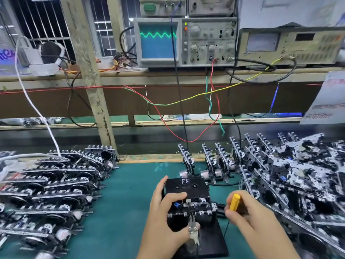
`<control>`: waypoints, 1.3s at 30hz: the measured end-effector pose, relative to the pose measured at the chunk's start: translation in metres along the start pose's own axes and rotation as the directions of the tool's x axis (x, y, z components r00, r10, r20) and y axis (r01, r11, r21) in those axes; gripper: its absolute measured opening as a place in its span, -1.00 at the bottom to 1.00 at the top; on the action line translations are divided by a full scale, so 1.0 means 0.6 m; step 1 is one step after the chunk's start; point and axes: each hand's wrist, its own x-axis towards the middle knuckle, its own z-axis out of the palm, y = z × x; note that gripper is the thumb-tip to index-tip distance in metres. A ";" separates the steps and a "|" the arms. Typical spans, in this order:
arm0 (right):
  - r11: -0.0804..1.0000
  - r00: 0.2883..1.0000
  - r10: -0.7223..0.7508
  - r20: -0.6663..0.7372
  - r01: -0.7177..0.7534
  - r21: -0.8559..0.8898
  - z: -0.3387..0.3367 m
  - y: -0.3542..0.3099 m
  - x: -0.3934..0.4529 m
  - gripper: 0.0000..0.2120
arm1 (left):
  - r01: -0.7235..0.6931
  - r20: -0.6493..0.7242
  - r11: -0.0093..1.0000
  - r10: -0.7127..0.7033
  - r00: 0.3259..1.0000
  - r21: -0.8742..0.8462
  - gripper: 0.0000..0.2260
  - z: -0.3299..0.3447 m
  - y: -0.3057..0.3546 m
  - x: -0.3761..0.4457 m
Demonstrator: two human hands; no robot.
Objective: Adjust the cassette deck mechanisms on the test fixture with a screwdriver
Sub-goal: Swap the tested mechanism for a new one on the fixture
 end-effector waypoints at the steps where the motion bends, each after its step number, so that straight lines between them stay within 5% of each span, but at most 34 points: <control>1: 1.000 1.000 0.003 0.007 -0.003 -0.002 -0.003 -0.003 0.001 -0.79 | 0.003 0.001 1.000 -0.003 1.000 0.005 -0.47 0.000 -0.001 0.000; 4: 0.995 0.991 -0.095 -0.090 0.092 -0.040 -0.007 -0.016 0.007 -0.73 | 0.006 0.012 1.000 -0.007 1.000 0.007 -0.47 0.000 -0.001 -0.001; 8: 0.950 0.890 -0.285 -0.357 0.313 0.021 -0.019 -0.076 0.020 -0.77 | 0.029 0.024 1.000 -0.029 0.999 0.002 -0.45 -0.001 -0.001 0.000; 13: 0.874 0.935 -0.309 -0.175 0.352 0.335 0.008 -0.117 0.047 -0.78 | 0.044 0.036 0.999 -0.044 0.998 -0.010 -0.42 -0.004 0.003 0.003; 39: 0.895 0.925 -0.370 -0.091 0.381 0.232 0.033 -0.124 0.069 -0.87 | 0.030 0.031 1.000 -0.029 0.999 -0.010 -0.37 -0.002 -0.002 0.002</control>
